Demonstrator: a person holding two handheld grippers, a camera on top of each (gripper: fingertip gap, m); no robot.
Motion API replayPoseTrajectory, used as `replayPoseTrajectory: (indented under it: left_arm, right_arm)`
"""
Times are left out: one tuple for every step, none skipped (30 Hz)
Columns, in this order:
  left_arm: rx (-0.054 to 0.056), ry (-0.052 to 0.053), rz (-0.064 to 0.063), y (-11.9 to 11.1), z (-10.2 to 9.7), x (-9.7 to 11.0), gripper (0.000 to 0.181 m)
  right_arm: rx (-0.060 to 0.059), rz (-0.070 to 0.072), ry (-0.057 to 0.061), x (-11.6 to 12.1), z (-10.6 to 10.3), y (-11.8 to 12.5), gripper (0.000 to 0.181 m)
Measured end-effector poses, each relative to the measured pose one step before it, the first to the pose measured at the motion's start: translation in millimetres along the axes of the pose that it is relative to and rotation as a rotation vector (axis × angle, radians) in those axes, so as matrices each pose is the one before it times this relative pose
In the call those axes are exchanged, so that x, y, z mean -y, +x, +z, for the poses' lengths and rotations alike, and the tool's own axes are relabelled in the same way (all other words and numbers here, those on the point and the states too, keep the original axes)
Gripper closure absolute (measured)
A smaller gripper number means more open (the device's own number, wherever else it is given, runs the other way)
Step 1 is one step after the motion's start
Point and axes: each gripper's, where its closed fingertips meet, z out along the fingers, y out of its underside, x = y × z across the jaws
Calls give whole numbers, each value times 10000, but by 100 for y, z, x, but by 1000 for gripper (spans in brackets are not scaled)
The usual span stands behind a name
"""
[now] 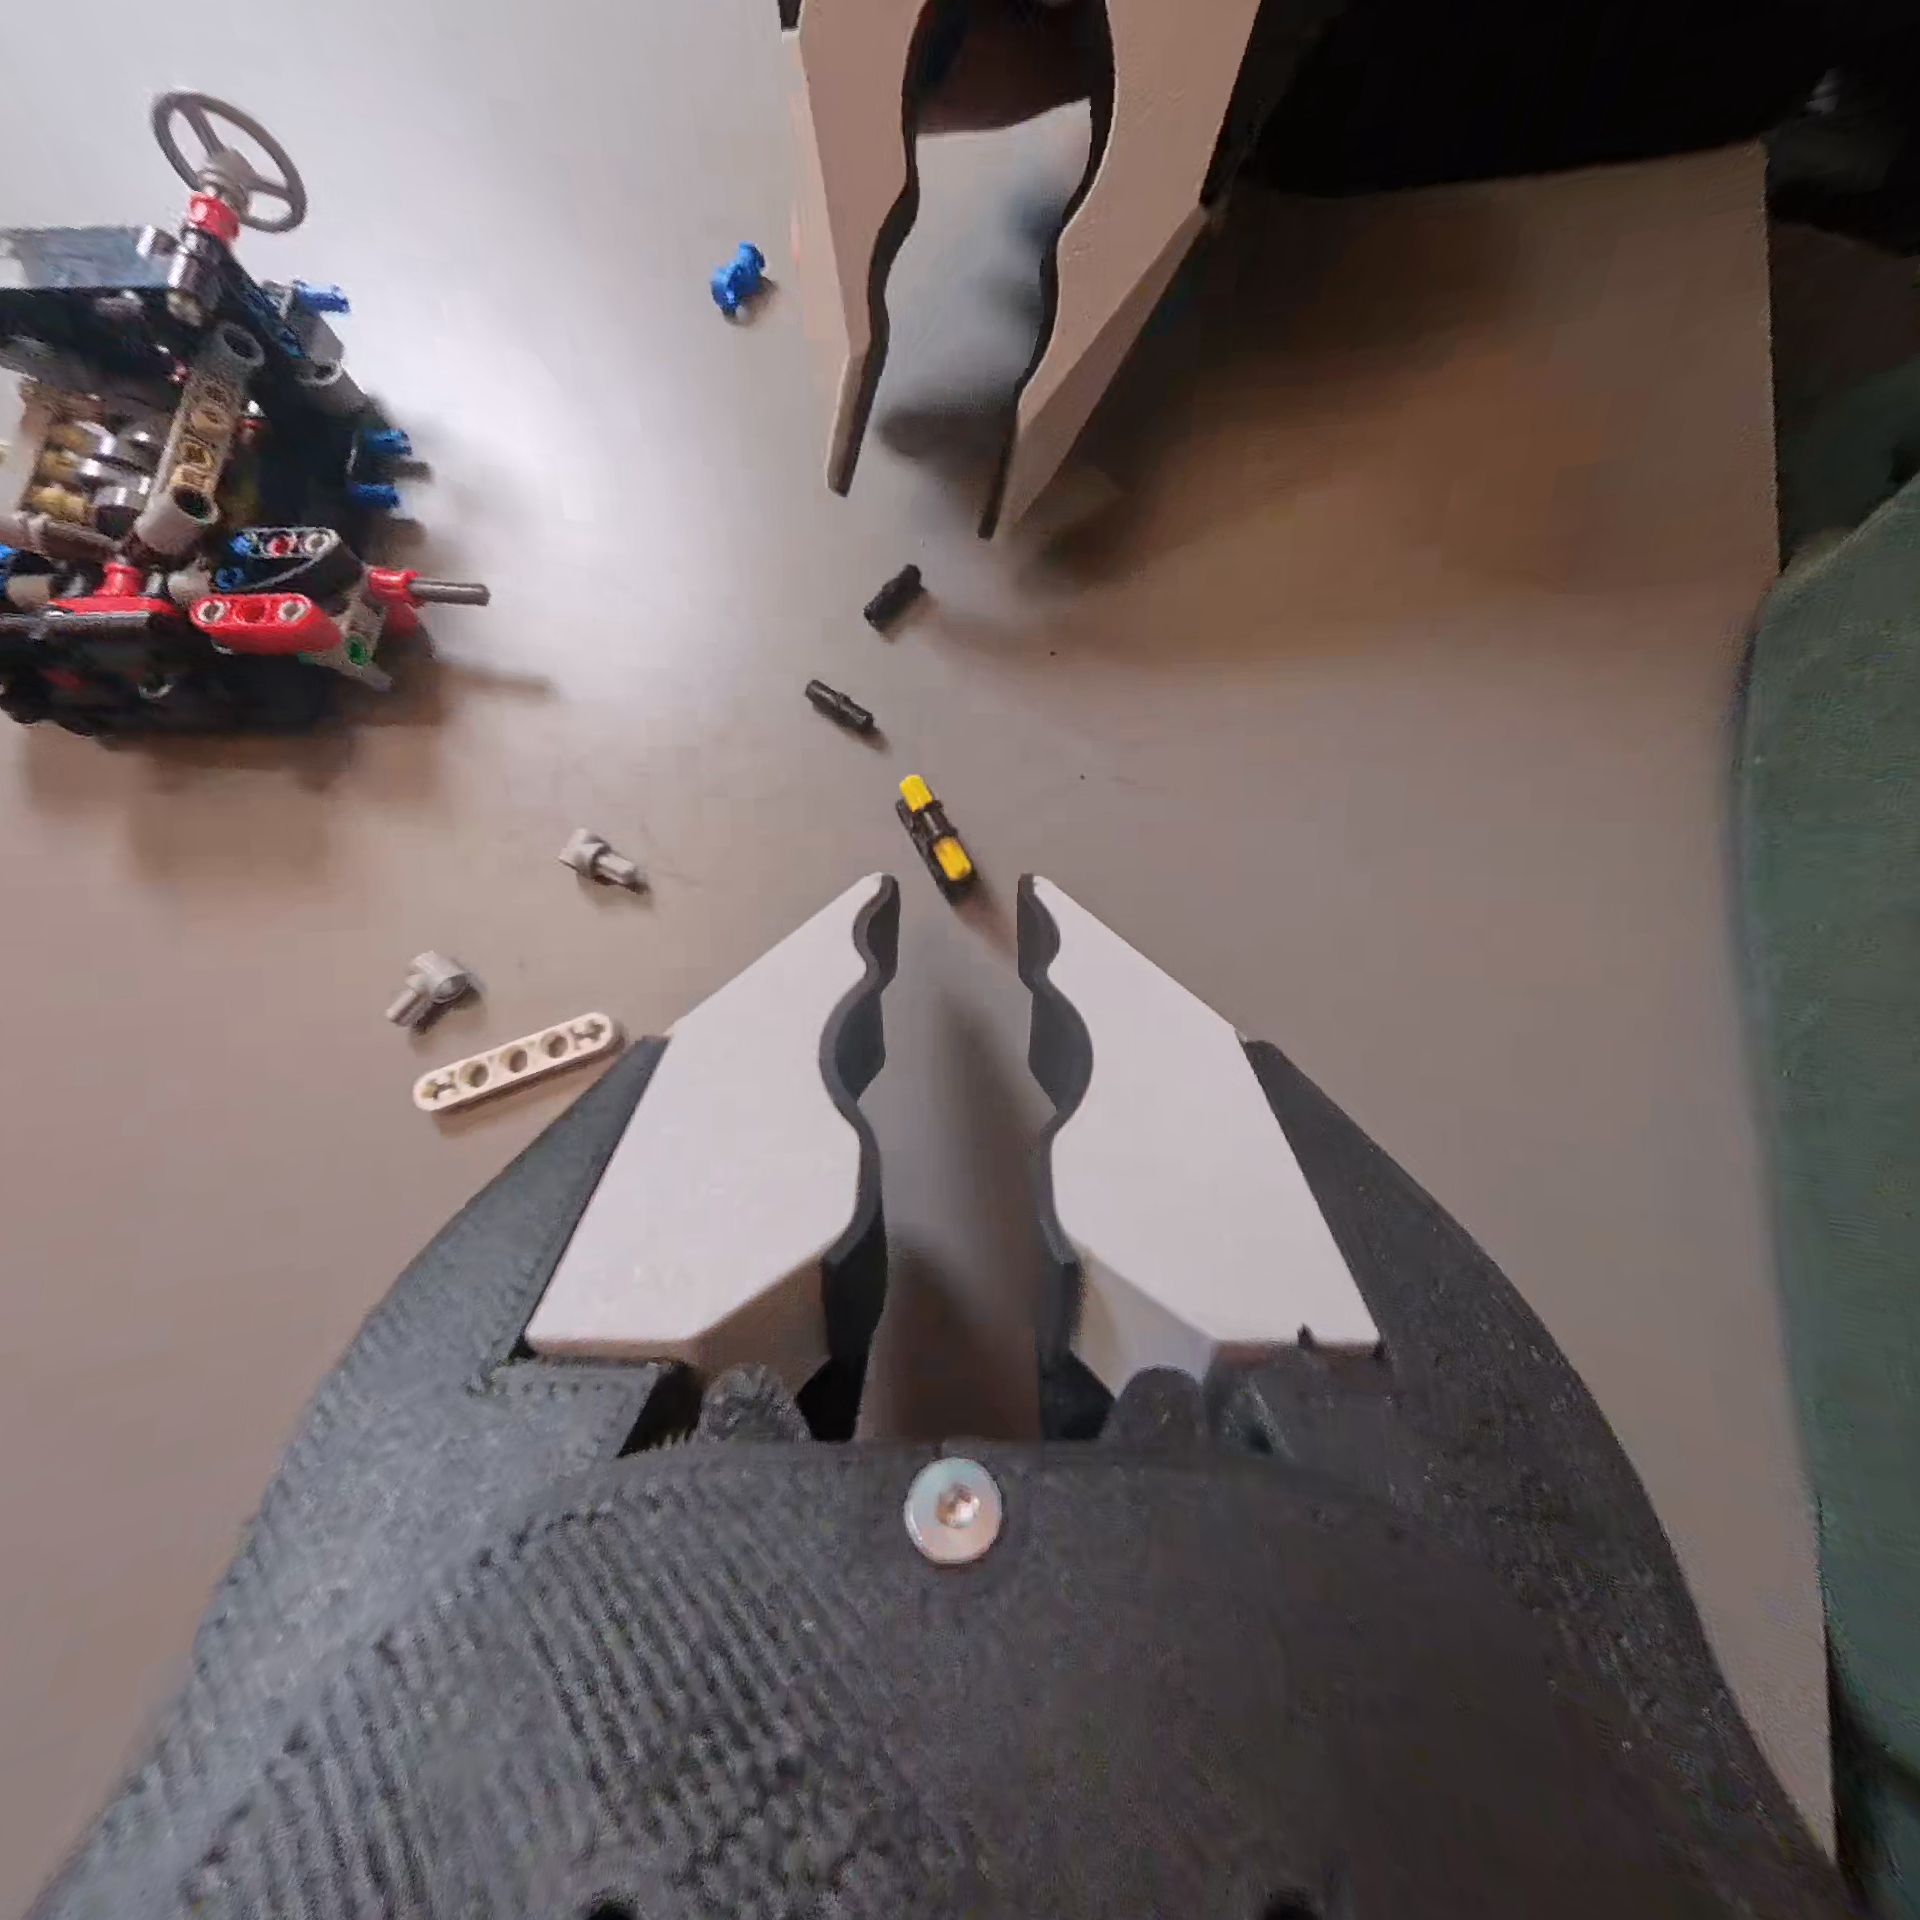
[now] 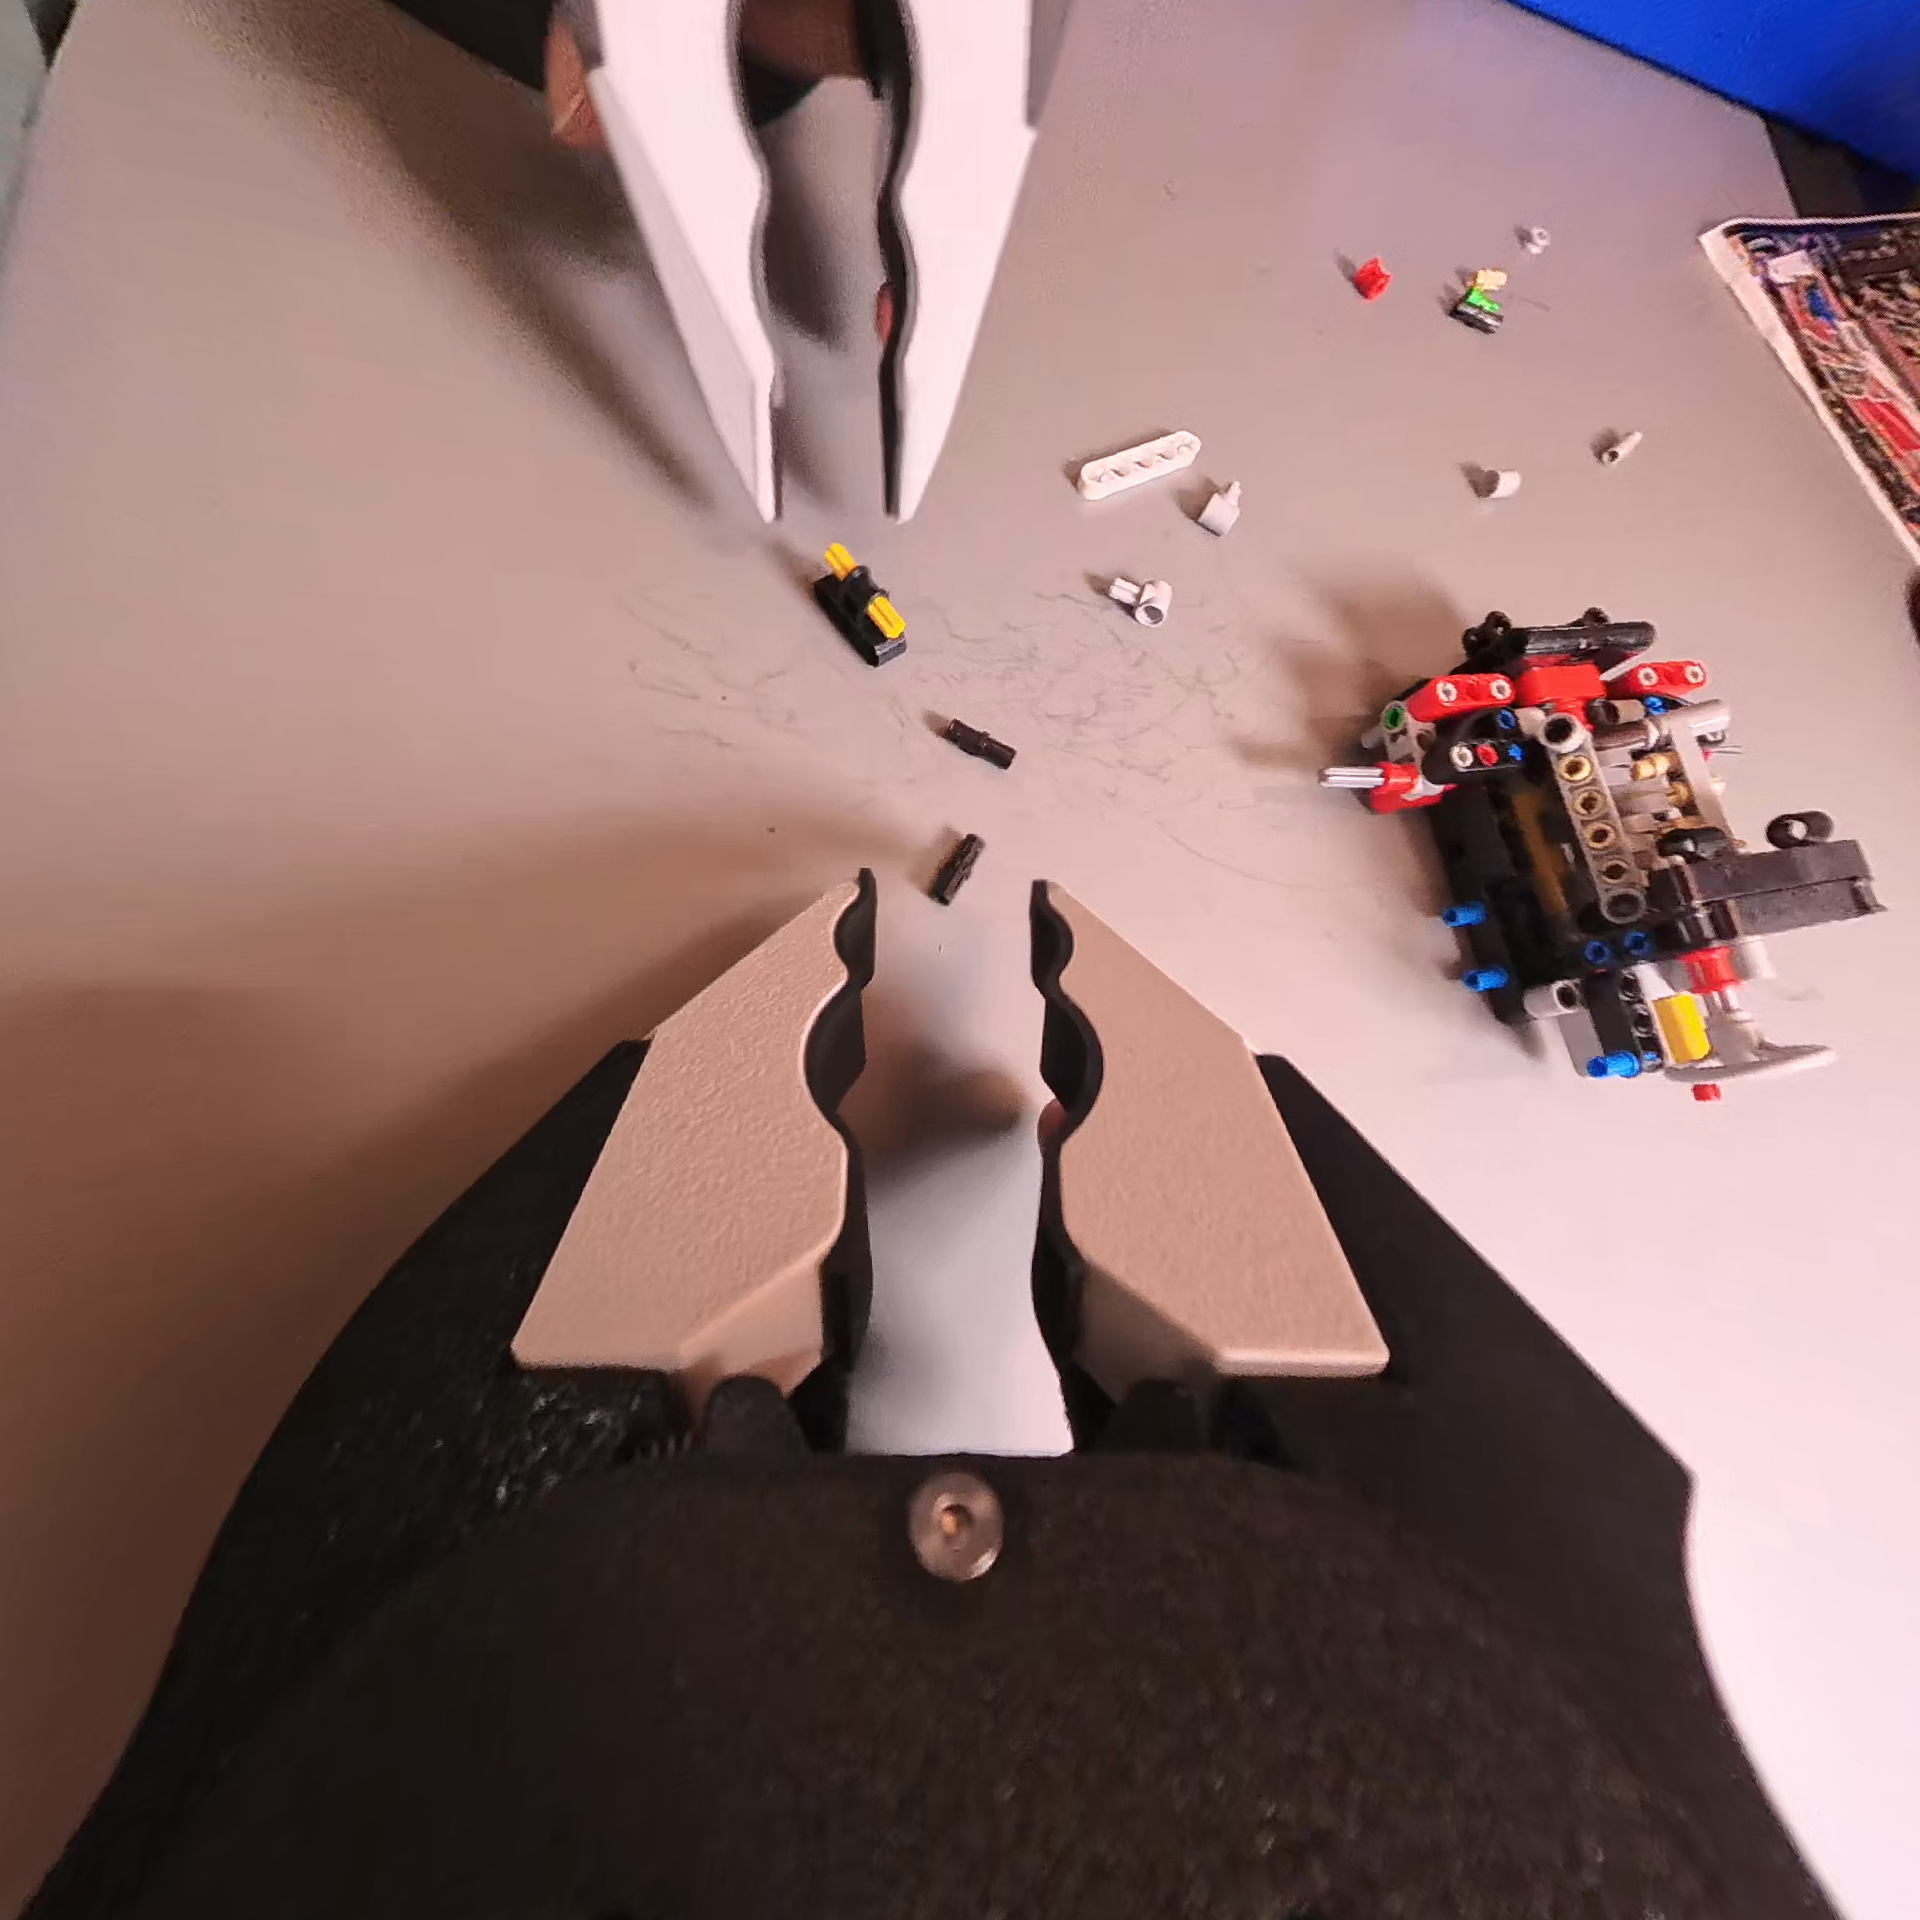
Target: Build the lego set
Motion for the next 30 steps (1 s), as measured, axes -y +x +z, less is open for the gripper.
replayPoseTrajectory:
  left_arm:
    - [150, 179, -62, 139, 123, 201, 161]
    - [162, 50, -62, -137, 62, 137, 163]
    - [74, -15, -138, -229, 122, 90, 165]
    - [-185, -126, -258, -19, 254, -46, 168]
    - [-382, -188, -292, 211, 364, -126, 170]
    - [-350, -193, -261, 125, 398, -110, 173]
    - [-222, -103, -238, -112, 366, 47, 175]
    - [-274, -45, -248, -94, 219, 188, 175]
    - [-341, -93, -269, -28, 98, 202, 175]
    - [-383, -138, -238, 62, 68, 131, 175]
    - [-531, -24, -242, 276, 14, 254, 175]
    - [-741, 155, -392, 503, -43, 491, 175]
    - [-905, 171, -576, 653, -55, 518, 176]
    - [-889, 127, -574, 637, -52, 420, 176]
    - [-699, 45, -445, 448, 4, 233, 176]
    - [-391, 108, -289, 60, -50, 248, 175]
    - [-237, 206, -280, -118, -163, 298, 176]
    - [-219, 257, -248, -51, -205, 304, 175]
    - [-59, 287, -6, -49, -233, 286, 174]
    - [215, 225, 217, -172, -251, 172, 167]
    - [426, 117, 392, -261, -252, 52, 155]
    - [572, 79, 587, -294, -222, 0, 149]
    - [609, 86, 784, -192, -148, -5, 147]
    - [641, 57, 861, -170, -43, -19, 148]
    - [561, -23, 865, -30, 117, -124, 150]
    - [407, -132, 800, 158, 262, -218, 150]
    - [355, -246, 665, 142, 356, -320, 151]
    - [302, -309, 525, 89, 409, -348, 152]
    - [224, -214, 393, 105, 391, -181, 153]
    - [210, -112, 251, -6, 362, -54, 154]
  right_arm:
    - [-24, 42, 92, 170, 53, 60, 154]
    - [5, 28, 108, 238, 84, -23, 154]
    - [-4, 11, 137, 308, 90, -45, 154]
    - [-43, -15, 176, 391, 79, -41, 154]
    - [-10, -47, 182, 424, 89, -134, 154]
    - [48, -113, 150, 392, 120, -300, 154]
    - [51, -203, 114, 331, 166, -369, 154]
    - [39, -243, 65, 235, 225, -367, 154]
    - [91, -229, 33, 168, 270, -440, 154]
    - [31, -224, 21, 130, 289, -329, 154]
    - [-48, -310, -25, 47, 263, -197, 154]
    - [-211, -366, 37, 147, 193, 59, 153]
    - [-273, -298, 162, 328, 74, 212, 152]
    - [-154, -213, 177, 354, -9, 127, 152]
    - [-223, -199, 171, 367, -83, 258, 154]
    - [-36, -276, 114, 262, -158, -25, 159]
    - [-81, -108, -64, -71, -134, 73, 165]
    - [-82, 65, 10, -28, -135, 200, 167]
    - [128, 337, 93, 62, -221, 67, 168]
    - [211, 601, 56, 4, -197, 96, 169]
    - [191, 751, 35, -64, -146, 187, 169]
    - [265, 832, -195, -408, -28, 101, 169]
    - [243, 802, -413, -671, 82, 79, 169]
    - [308, 689, -384, -634, 170, -116, 168]
    - [343, 565, -343, -550, 246, -260, 168]
    - [27, 446, -204, -298, 254, 123, 168]
    - [-97, 395, 37, 215, 58, 271, 168]
    - [28, 378, -109, 50, 66, 57, 168]
    - [-22, 187, -221, -155, 124, 31, 168]
    - [-122, -91, -152, -94, 112, 51, 168]
